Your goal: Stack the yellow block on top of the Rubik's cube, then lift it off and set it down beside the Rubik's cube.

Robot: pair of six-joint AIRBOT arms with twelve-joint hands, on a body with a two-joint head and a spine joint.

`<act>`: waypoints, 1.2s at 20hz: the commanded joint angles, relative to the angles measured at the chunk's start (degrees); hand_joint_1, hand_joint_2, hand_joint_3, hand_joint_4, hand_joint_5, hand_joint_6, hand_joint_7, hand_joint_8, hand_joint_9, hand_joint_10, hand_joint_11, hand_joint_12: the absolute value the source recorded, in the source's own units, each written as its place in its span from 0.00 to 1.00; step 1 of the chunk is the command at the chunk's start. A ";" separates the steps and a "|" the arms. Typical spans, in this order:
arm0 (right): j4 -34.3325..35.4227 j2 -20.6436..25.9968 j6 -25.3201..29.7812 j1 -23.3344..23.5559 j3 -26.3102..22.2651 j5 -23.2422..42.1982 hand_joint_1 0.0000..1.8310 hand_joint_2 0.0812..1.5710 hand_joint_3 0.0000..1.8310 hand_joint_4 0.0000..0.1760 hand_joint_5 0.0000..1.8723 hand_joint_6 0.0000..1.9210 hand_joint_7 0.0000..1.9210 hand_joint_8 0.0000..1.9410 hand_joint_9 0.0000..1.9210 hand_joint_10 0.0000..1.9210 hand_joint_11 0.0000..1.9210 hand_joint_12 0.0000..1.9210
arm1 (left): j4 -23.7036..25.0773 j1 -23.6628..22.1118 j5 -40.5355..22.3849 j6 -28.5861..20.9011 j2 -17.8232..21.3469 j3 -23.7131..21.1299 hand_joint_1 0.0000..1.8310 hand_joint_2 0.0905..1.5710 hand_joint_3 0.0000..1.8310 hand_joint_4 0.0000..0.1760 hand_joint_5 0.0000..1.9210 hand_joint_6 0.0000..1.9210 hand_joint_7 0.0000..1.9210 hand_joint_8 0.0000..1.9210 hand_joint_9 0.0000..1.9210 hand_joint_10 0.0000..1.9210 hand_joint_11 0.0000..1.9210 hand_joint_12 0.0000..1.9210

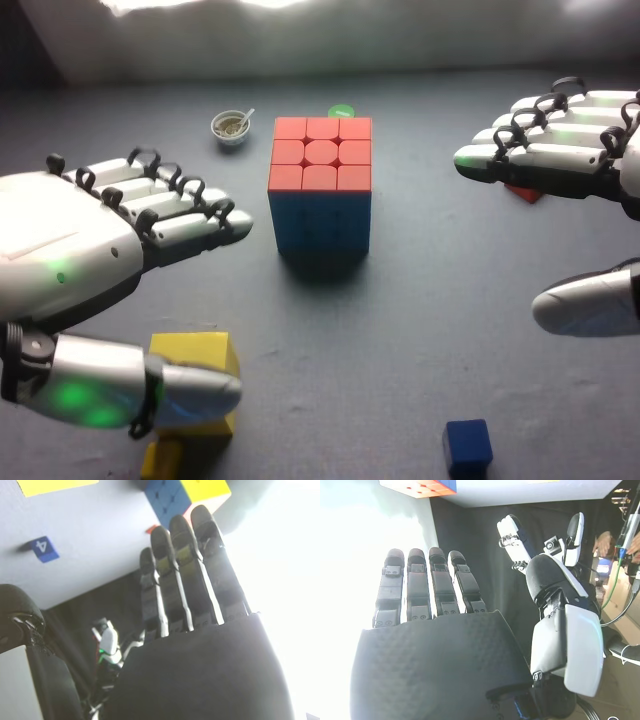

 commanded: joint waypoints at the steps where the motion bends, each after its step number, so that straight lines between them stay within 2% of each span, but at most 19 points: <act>1: 1.47 0.56 0.11 0.50 -0.18 4.88 0.00 0.73 0.01 0.00 0.01 0.00 0.01 0.00 0.00 0.00 0.00 0.00 | -0.03 -0.96 -5.80 -0.11 0.66 0.28 0.00 0.60 0.00 0.00 0.06 0.00 0.05 0.00 0.05 0.00 0.00 0.17; 2: 1.47 0.56 0.11 0.51 -0.23 4.88 0.00 0.73 0.01 0.00 0.01 0.00 0.01 0.00 0.00 0.00 0.00 0.00 | -0.12 -0.96 -5.59 -0.11 0.66 0.31 0.00 0.59 0.00 0.00 0.08 0.00 0.07 0.00 0.06 0.00 0.00 0.20; 3: 1.47 0.55 0.11 0.51 -0.24 4.88 0.00 0.73 0.01 0.00 0.01 0.00 0.01 0.00 0.00 0.00 0.00 0.00 | -0.16 -0.96 -5.53 -0.11 0.65 0.31 0.00 0.60 0.00 0.00 0.06 0.00 0.05 0.00 0.04 0.00 0.00 0.15; 5: 1.47 0.55 0.09 0.52 -0.24 4.88 0.00 0.73 0.01 0.00 0.01 0.00 0.01 0.00 0.00 0.00 0.00 0.00 | -0.17 -0.96 -5.35 -0.11 0.64 0.26 0.00 0.59 0.00 0.00 0.07 0.00 0.06 0.00 0.06 0.00 0.00 0.16; 8: 1.47 0.55 -0.01 0.51 -0.24 4.86 0.00 0.73 0.01 0.00 0.01 0.00 0.01 0.00 0.00 0.00 0.00 0.00 | -0.20 -0.81 -4.77 -0.32 0.65 0.37 0.00 0.58 0.00 0.00 0.08 0.00 0.08 0.00 0.07 0.00 0.00 0.22; 11: 1.47 0.56 -0.03 0.51 -0.26 4.85 0.00 0.74 0.01 0.00 0.02 0.01 0.02 0.01 0.01 0.00 0.00 0.00 | -0.20 -0.85 -4.78 -1.16 0.64 0.38 0.02 0.58 0.00 0.00 0.06 0.00 0.06 0.00 0.05 0.00 0.00 0.15; 12: 1.47 0.56 -0.04 0.51 -0.30 4.85 0.00 0.74 0.01 0.00 0.01 0.00 0.01 0.00 0.00 0.00 0.00 0.00 | -0.20 -0.86 -4.78 -1.42 0.63 0.19 0.05 0.56 0.00 0.00 0.06 0.00 0.07 0.00 0.07 0.00 0.00 0.19; 14: 1.47 0.56 -0.08 0.51 -0.36 4.85 0.00 0.74 0.01 0.00 0.01 0.00 0.00 0.00 0.00 0.00 0.00 0.00 | -0.20 -1.05 -4.19 -1.34 0.54 -0.18 0.12 0.58 0.00 0.00 0.06 0.00 0.07 0.00 0.06 0.00 0.00 0.18; 15: 1.47 0.56 -0.10 0.51 -0.38 4.85 0.00 0.75 0.01 0.00 0.01 0.00 0.00 0.00 0.00 0.00 0.00 0.00 | -0.20 -1.29 -3.15 -1.15 0.16 -0.25 0.19 0.59 0.01 0.00 0.04 0.00 0.06 0.00 0.06 0.00 0.00 0.18; 16: 1.47 0.56 -0.12 0.51 -0.39 4.85 0.00 0.74 0.01 0.00 0.01 0.00 0.00 0.00 0.00 0.00 0.00 0.00 | -0.36 -1.68 -2.14 -0.62 -0.41 -0.25 0.33 0.60 0.01 0.00 0.02 0.00 0.04 0.00 0.05 0.00 0.00 0.16; 17: 1.47 0.56 -0.14 0.51 -0.41 4.85 0.00 0.75 0.01 0.00 0.01 0.00 0.01 0.00 0.00 0.00 0.00 0.00 | -1.16 -1.97 -1.08 0.32 -0.87 -0.27 0.42 0.59 0.00 0.00 0.01 0.00 0.02 0.00 0.03 0.00 0.00 0.15; 18: 1.47 0.56 -0.22 0.51 -0.42 4.85 0.00 0.75 0.01 0.00 0.02 0.01 0.02 0.01 0.00 0.00 0.00 0.00 | -3.26 -2.22 0.34 2.57 -1.54 -0.43 0.49 0.61 0.01 0.00 0.00 0.00 0.00 0.00 0.01 0.00 0.00 0.13; 20: 1.47 0.56 -0.36 0.51 -0.41 4.81 0.00 0.74 0.01 0.00 0.02 0.00 0.01 0.00 0.00 0.00 0.00 0.00 | -7.73 -1.15 -0.21 5.84 -3.20 -0.52 0.50 0.63 0.01 0.00 0.00 0.00 0.00 0.00 0.01 0.00 0.00 0.18; 22: 1.47 0.56 -0.46 0.51 -0.41 4.81 0.00 0.74 0.00 0.00 0.04 0.01 0.04 0.01 0.03 0.01 0.01 0.00 | -13.42 0.87 -3.55 10.36 -5.38 -0.86 0.56 0.64 0.01 0.00 0.00 0.00 0.00 0.00 0.00 0.00 0.00 0.19; 23: 1.47 0.55 -0.46 0.51 -0.42 4.81 0.00 0.74 0.00 0.00 0.04 0.01 0.05 0.01 0.03 0.01 0.01 0.00 | -17.76 2.12 -5.88 13.72 -6.83 -1.37 0.56 0.65 0.01 0.00 0.00 0.00 0.00 0.00 0.00 0.00 0.00 0.16; 24: 1.47 0.55 -0.46 0.52 -0.42 4.81 0.00 0.75 0.00 0.00 0.03 0.01 0.04 0.01 0.02 0.01 0.00 0.00 | -19.85 2.64 -6.82 15.57 -7.61 -1.65 0.56 0.61 0.00 0.00 0.00 0.00 0.00 0.00 0.01 0.00 0.00 0.22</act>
